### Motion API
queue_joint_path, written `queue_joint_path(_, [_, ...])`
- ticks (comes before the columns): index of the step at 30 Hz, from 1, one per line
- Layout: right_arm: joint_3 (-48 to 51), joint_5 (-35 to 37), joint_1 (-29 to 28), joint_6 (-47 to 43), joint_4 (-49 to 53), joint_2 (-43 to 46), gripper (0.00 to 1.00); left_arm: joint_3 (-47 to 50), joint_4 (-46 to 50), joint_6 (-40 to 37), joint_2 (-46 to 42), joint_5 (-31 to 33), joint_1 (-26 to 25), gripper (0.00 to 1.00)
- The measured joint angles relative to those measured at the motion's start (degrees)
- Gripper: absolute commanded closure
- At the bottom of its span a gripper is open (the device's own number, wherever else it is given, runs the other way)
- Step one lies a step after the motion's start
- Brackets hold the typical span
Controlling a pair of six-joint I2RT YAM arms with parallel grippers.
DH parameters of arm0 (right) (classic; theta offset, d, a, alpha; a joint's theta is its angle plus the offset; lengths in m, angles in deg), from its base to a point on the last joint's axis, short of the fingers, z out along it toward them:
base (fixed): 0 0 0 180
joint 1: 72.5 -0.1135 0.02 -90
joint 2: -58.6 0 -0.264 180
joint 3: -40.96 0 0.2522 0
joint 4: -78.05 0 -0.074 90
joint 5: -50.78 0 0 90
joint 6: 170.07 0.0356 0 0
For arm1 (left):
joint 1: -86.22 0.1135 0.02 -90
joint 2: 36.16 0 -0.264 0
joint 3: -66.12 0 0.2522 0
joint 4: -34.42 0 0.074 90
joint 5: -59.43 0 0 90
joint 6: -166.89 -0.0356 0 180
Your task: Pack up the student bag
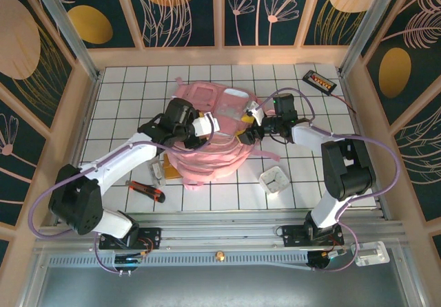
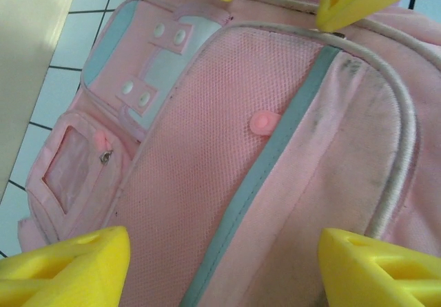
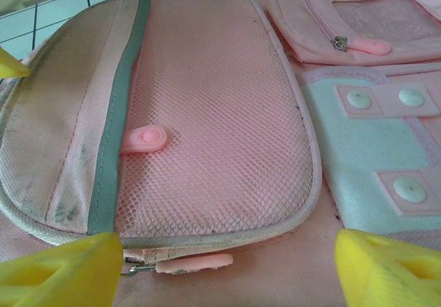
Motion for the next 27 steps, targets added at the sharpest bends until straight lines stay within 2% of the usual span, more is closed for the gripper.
queue_joint_path(9, [0.4, -0.8, 0.0, 0.2, -0.9, 0.0, 0.2, 0.0, 2.0, -1.7, 2.0, -1.4, 0.0, 0.29])
queue_joint_path(20, [0.8, -0.8, 0.0, 0.8, -2.1, 0.0, 0.19, 0.1, 1.9, -3.2, 3.2, -1.5, 0.0, 0.16])
queue_joint_path(27, [0.8, -0.8, 0.0, 1.6, -2.8, 0.0, 0.19, 3.4, 1.9, -4.8, -2.2, -2.5, 0.0, 0.12])
